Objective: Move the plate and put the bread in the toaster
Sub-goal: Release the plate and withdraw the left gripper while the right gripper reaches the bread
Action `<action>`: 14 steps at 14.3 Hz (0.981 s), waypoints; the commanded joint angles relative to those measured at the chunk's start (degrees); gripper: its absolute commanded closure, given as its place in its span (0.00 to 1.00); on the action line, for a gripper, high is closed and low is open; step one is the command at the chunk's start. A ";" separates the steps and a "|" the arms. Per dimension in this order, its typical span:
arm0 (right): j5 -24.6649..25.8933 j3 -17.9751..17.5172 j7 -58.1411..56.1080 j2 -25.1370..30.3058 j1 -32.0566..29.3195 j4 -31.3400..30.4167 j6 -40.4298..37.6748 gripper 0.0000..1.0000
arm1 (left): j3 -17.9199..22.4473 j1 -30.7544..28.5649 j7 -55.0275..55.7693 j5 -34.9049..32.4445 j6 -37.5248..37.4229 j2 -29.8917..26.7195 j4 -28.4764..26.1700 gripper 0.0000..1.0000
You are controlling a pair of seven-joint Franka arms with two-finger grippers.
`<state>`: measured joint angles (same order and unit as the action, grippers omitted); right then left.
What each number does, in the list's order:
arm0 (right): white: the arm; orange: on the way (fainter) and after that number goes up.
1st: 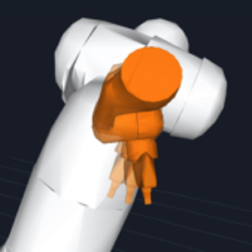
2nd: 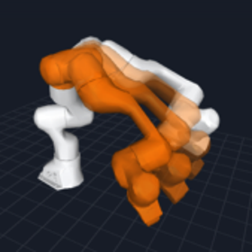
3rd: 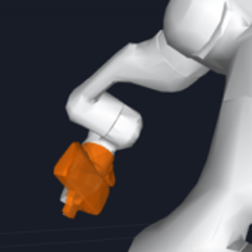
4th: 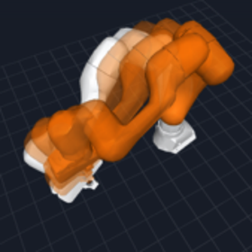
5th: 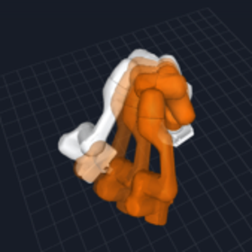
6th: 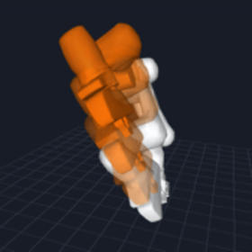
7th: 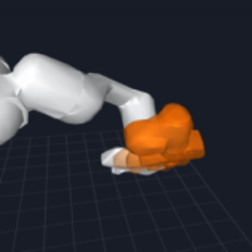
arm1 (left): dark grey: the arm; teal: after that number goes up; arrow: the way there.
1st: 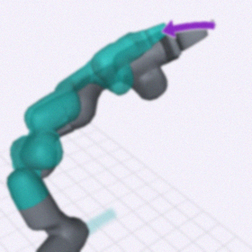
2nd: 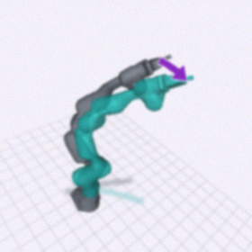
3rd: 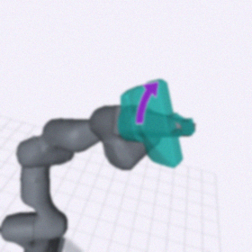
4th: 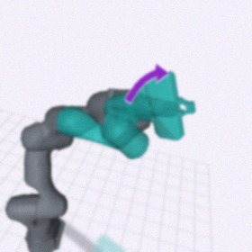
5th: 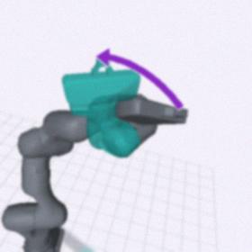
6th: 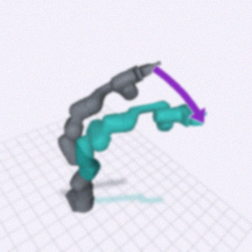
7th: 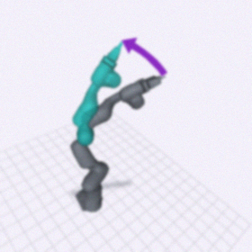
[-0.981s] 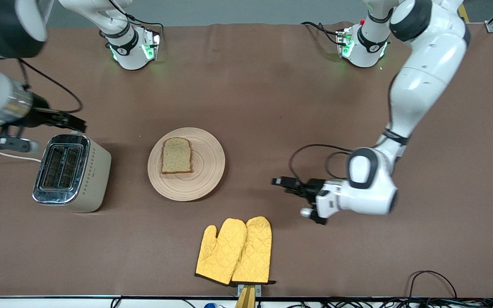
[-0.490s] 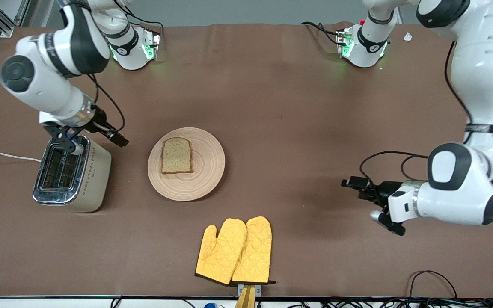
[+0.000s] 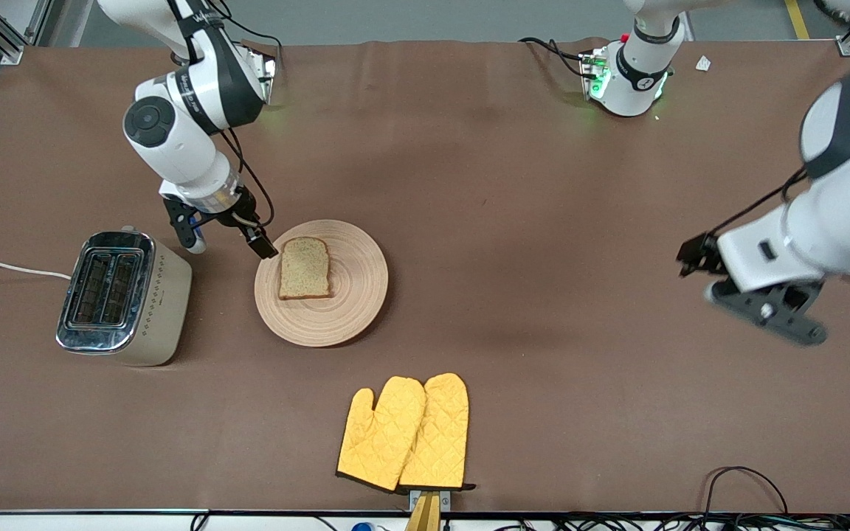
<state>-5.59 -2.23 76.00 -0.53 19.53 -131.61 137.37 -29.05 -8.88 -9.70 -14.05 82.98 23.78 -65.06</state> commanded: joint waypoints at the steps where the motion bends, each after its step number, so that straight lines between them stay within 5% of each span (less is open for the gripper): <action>1: -0.48 0.47 0.90 0.61 0.77 -2.42 2.47 0.00 | 0.58 -2.97 10.43 3.55 -1.59 -6.10 -3.05 0.00; 6: -0.48 0.47 1.43 -2.89 3.50 -2.25 2.20 0.00 | 0.31 -8.17 15.67 9.48 2.26 -12.78 -9.80 0.00; 10: -0.48 0.47 2.31 -5.27 3.58 -2.25 0.72 0.00 | 0.40 -10.45 16.64 14.22 13.86 -22.62 -25.09 0.00; 14: -0.39 0.47 3.19 -7.38 4.29 -1.54 -0.53 0.00 | 0.22 -10.19 16.55 14.49 14.05 -23.34 -25.73 0.00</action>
<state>-5.59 -2.09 78.02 -6.95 22.79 -133.18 137.12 -28.83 -18.37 7.01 -0.59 95.53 2.92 -88.31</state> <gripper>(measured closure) 0.000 0.000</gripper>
